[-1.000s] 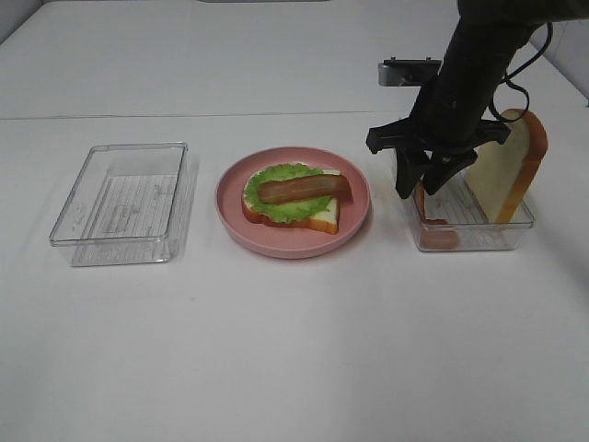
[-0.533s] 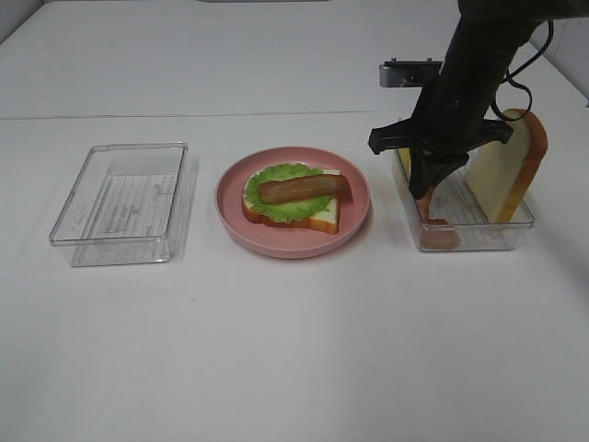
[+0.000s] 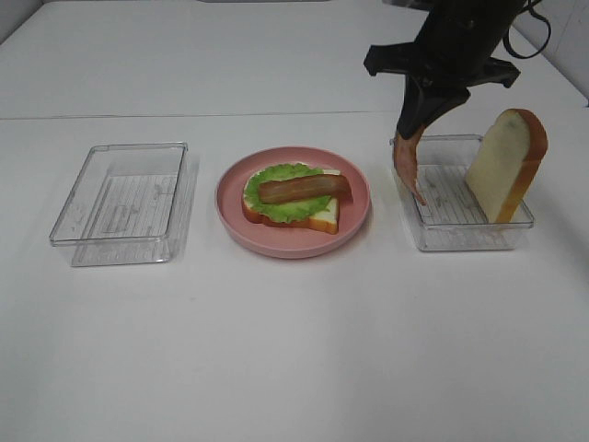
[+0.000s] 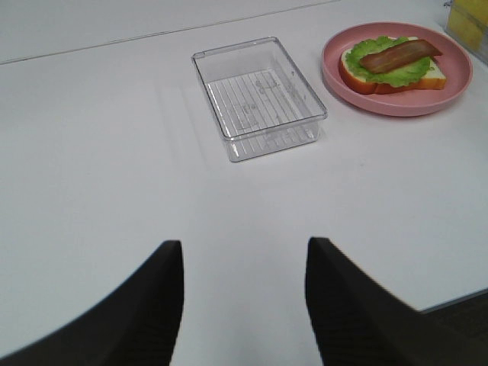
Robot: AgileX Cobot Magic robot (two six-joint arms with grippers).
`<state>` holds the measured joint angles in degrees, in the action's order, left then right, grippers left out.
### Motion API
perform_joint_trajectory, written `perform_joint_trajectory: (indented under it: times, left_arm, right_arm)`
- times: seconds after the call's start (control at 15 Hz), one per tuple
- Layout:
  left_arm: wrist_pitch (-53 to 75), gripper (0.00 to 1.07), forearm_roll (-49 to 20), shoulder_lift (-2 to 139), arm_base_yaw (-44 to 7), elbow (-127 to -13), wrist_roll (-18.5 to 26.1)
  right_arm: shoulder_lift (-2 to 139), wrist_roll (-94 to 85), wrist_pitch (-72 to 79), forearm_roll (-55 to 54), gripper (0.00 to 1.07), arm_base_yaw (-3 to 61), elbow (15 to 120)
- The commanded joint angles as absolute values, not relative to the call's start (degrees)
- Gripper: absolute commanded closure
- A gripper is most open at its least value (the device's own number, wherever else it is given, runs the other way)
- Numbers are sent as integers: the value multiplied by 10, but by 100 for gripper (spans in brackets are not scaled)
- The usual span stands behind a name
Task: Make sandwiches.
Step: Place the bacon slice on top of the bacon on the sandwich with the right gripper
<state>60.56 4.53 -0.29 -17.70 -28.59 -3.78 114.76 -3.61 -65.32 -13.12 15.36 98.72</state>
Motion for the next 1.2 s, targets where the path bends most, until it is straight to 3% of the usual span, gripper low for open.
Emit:
perform_joint_trajectory:
  times: [0.07,0.2,0.8,1.2]
  left_arm:
    - [599,58,48,-17,-177,-285,-40]
    - [599,58,48,-17,-177,-285,-40]
    - [599,58,48,-17,-177,-285,-40]
    - [599,58,48,-17,-177,-285,-40]
  right_arm:
    - [1140,-97,-642,-233,107,155,989]
    - [1159,-165,-605,-362,107,156,989]
    - [1257,-367,-556,-717,107,156,989]
    - [1334,-370,-561,-777,107,156,989]
